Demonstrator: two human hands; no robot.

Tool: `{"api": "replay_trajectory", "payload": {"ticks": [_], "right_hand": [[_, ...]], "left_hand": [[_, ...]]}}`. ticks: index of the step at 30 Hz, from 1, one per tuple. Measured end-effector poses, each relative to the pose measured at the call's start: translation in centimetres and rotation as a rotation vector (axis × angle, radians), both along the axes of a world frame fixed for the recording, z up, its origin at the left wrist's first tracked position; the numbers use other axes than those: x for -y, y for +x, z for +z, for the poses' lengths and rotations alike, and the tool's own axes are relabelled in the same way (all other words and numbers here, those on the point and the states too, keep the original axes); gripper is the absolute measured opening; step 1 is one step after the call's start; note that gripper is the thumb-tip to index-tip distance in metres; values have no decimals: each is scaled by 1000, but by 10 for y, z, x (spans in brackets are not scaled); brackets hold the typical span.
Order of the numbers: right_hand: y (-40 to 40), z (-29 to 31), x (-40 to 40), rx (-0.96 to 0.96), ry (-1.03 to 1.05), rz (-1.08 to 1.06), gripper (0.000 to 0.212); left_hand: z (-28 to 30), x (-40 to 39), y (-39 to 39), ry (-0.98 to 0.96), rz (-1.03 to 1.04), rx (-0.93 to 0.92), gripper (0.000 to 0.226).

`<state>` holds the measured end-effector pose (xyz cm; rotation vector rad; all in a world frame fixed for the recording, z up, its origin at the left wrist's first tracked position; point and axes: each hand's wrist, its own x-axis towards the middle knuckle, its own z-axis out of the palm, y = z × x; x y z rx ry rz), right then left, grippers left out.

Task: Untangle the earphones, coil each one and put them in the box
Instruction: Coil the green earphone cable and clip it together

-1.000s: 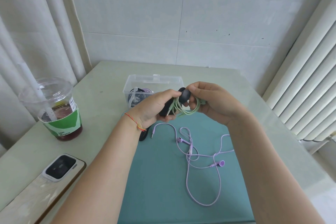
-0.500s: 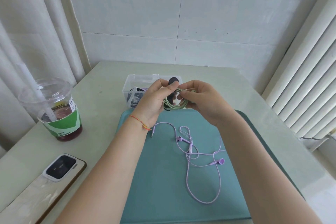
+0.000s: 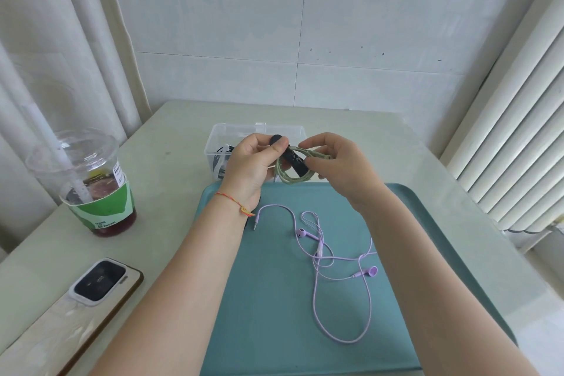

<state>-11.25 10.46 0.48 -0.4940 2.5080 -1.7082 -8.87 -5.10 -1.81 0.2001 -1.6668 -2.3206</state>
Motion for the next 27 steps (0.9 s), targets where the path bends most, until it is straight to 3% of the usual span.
{"api": "replay_trajectory", "payload": {"ticks": [7, 20, 27], "right_hand": [[-1, 0, -1, -23, 42, -80, 12], [-5, -5, 0, -39, 1, -151, 19], [-6, -9, 2, -47, 53, -169, 25]], "left_hand": [[4, -1, 0, 125, -10, 4, 16], [3, -9, -3, 165, 155, 21, 13], [1, -18, -2, 319, 175, 30, 9]]}}
